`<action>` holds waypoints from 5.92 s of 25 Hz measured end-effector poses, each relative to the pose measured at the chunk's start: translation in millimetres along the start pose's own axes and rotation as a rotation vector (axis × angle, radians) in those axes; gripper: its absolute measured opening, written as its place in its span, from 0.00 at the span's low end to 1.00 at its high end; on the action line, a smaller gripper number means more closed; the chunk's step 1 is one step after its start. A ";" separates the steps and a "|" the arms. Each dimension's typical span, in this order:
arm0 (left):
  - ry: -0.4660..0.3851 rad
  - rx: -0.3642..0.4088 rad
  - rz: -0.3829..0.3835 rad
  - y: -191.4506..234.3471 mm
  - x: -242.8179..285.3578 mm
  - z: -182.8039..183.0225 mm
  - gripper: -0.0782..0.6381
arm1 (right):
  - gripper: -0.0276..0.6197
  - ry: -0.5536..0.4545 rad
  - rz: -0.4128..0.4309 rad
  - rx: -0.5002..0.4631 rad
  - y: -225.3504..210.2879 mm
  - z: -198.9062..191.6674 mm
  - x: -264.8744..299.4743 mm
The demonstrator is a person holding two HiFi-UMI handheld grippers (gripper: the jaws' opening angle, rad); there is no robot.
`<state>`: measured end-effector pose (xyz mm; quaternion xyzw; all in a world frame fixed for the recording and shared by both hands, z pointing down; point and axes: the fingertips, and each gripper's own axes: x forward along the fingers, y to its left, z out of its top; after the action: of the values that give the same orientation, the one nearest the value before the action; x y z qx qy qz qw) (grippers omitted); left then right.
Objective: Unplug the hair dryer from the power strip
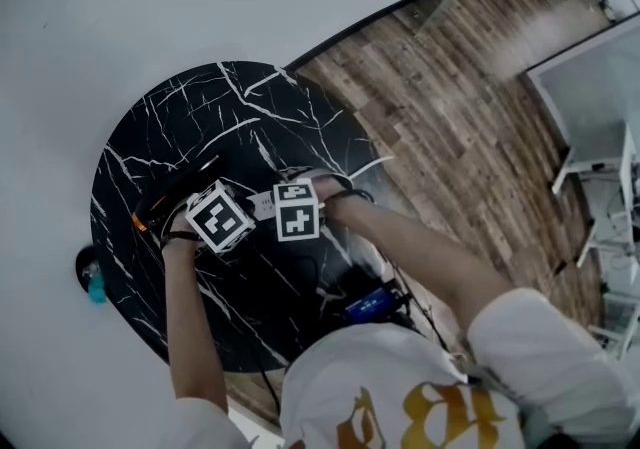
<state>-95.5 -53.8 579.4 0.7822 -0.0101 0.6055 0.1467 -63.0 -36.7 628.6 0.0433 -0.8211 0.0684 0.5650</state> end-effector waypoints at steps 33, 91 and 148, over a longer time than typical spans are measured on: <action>-0.083 -0.069 -0.106 6.8 -4.5 2.3 0.19 | 0.46 -0.005 -0.003 0.014 -0.5 1.1 -1.5; -0.097 -0.091 -0.123 7.5 -4.4 0.3 0.19 | 0.46 -0.031 -0.009 0.002 1.5 2.5 -0.7; -0.175 -0.217 0.075 -32.6 10.5 -57.2 0.19 | 0.46 -0.281 -0.195 0.184 -5.0 18.8 -31.5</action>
<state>-140.4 -7.1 595.1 0.8105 -0.1176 0.5354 0.2063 -68.3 -44.9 592.9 0.1829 -0.8743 0.0814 0.4422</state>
